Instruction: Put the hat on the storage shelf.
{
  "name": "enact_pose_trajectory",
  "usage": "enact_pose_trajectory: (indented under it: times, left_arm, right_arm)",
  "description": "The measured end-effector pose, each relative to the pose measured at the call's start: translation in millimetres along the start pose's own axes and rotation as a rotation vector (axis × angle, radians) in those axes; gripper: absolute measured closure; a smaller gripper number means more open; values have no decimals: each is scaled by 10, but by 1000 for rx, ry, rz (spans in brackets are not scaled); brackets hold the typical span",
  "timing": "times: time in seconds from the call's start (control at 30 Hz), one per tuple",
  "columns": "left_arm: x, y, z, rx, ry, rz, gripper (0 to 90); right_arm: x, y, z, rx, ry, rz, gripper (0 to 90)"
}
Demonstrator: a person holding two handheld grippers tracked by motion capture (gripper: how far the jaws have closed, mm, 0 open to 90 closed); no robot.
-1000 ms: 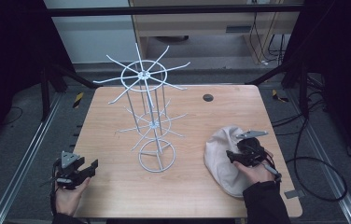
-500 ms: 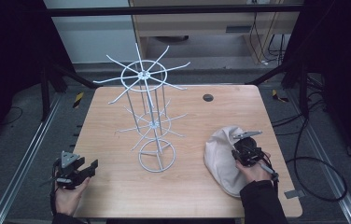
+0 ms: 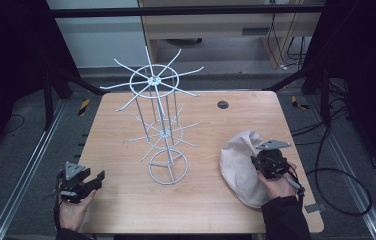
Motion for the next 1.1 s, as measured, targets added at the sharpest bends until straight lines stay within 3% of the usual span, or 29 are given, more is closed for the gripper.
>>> enact_pose_trajectory:
  times: [0.2, 0.4, 0.83, 1.1]
  left_arm:
    - [-3, -3, 2, 1, -3, 4, 444]
    - [-9, -8, 6, 1, -3, 9, 444]
    - [-13, -8, 13, 0, 0, 14, 432]
    - [-13, 1, 13, 3, -3, 19, 405]
  right_arm:
    - [-99, -163, 46, -46, 39, 119, 884]
    - [-181, -271, 79, -54, 50, 217, 884]
    - [-322, -526, 175, -69, 118, 402, 884]
    - [-412, -709, 261, -90, 159, 488, 884]
Point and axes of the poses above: each handheld gripper's, and its own axes: y roughly forward along the jaws, x roughly out of its underside, z roughly to its right, the point moved 7 cm from there along y, roughly forward along the jaws, and after that the axes turned 14 degrees about x, right-handed, at the moved point
